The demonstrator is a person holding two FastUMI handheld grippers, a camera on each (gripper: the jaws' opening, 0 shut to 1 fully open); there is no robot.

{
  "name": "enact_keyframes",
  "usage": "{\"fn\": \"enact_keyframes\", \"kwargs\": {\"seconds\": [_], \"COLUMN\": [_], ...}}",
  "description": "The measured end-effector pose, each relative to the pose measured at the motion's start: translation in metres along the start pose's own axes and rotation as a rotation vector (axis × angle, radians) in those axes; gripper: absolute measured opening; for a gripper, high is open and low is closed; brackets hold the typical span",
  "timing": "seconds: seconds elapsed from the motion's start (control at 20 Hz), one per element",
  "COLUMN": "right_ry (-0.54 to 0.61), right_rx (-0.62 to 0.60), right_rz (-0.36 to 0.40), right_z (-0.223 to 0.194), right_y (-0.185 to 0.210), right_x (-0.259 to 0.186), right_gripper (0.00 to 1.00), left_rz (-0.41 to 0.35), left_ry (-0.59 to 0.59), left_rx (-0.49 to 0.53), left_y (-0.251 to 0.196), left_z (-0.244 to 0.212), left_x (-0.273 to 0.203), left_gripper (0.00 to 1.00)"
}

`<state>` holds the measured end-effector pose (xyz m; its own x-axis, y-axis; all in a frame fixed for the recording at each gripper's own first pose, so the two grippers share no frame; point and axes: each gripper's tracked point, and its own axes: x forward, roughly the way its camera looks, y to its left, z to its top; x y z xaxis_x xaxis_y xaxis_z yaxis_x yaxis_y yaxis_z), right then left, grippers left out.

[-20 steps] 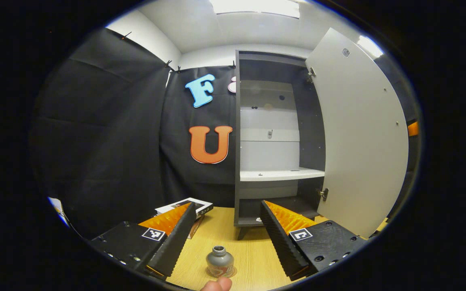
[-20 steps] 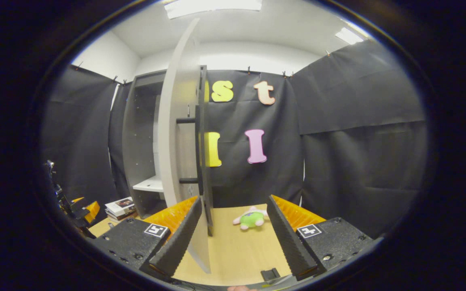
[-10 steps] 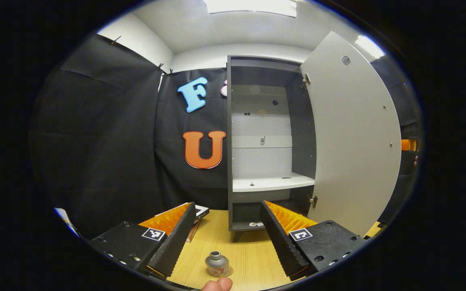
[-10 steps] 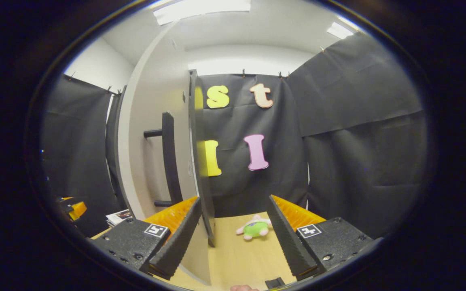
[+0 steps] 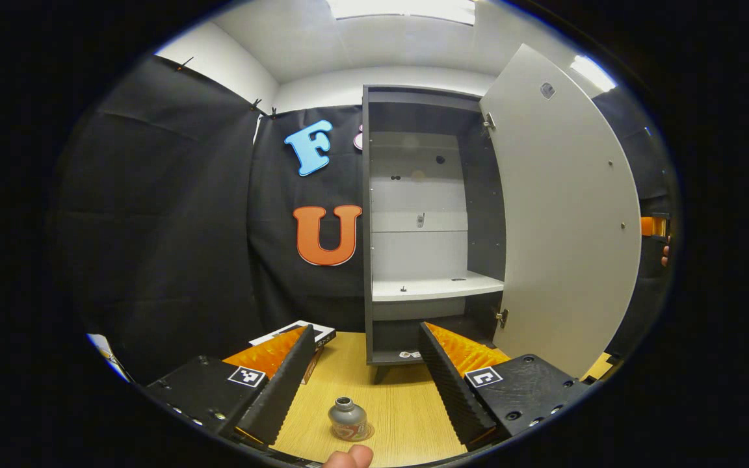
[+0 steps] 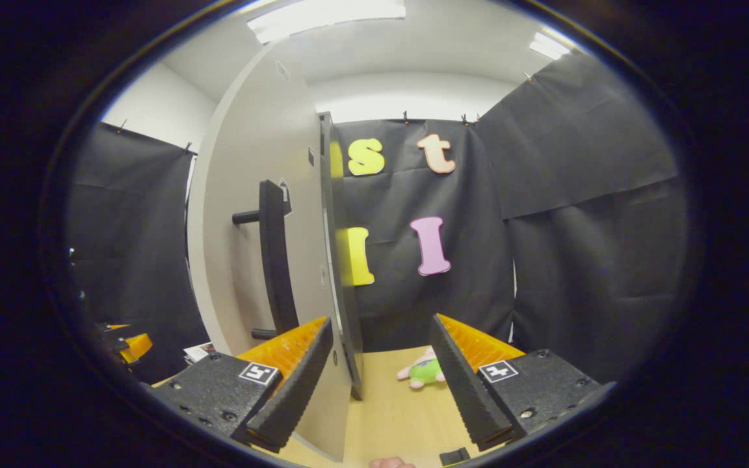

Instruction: Open the cabinet door with the right hand, grasp the bottle in the cabinet with the left hand and place it on the coaster, then close the cabinet door with the right hand.

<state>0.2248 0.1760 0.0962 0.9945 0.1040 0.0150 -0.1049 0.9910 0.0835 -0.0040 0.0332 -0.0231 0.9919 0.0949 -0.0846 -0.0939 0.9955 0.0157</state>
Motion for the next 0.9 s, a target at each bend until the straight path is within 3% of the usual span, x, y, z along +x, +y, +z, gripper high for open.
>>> {"fn": "enact_keyframes", "kwargs": {"seconds": [0.15,0.4,0.55,0.8,0.85,0.9], "right_ry": [0.006,0.042,0.037,0.039,0.042,0.037], "right_rx": [-0.009,0.021,-0.012,-0.051,-0.045,-0.033], "right_rz": [0.063,0.219,0.266,0.354,0.375,0.388], "right_z": [-0.001,-0.015,-0.014,-0.024,-0.025,-0.024], "right_y": [0.019,0.092,0.124,0.182,0.194,0.205], "right_x": [0.003,0.0,0.01,0.031,0.038,0.045], "right_gripper": [0.94,0.97,0.94,0.97,0.94,0.98], "left_rz": [-0.005,-0.018,-0.011,0.018,0.026,0.034], "left_ry": [0.006,0.019,0.025,0.028,0.027,0.026], "left_rx": [0.001,0.004,-0.007,-0.018,-0.013,-0.012], "left_y": [0.0,-0.002,0.001,0.013,0.017,0.02], "left_z": [-0.004,-0.013,-0.016,-0.019,-0.02,-0.021], "left_x": [-0.002,-0.005,-0.009,-0.013,-0.012,-0.012], "left_gripper": [0.95,0.96,0.95,0.95,0.95,0.95]}}
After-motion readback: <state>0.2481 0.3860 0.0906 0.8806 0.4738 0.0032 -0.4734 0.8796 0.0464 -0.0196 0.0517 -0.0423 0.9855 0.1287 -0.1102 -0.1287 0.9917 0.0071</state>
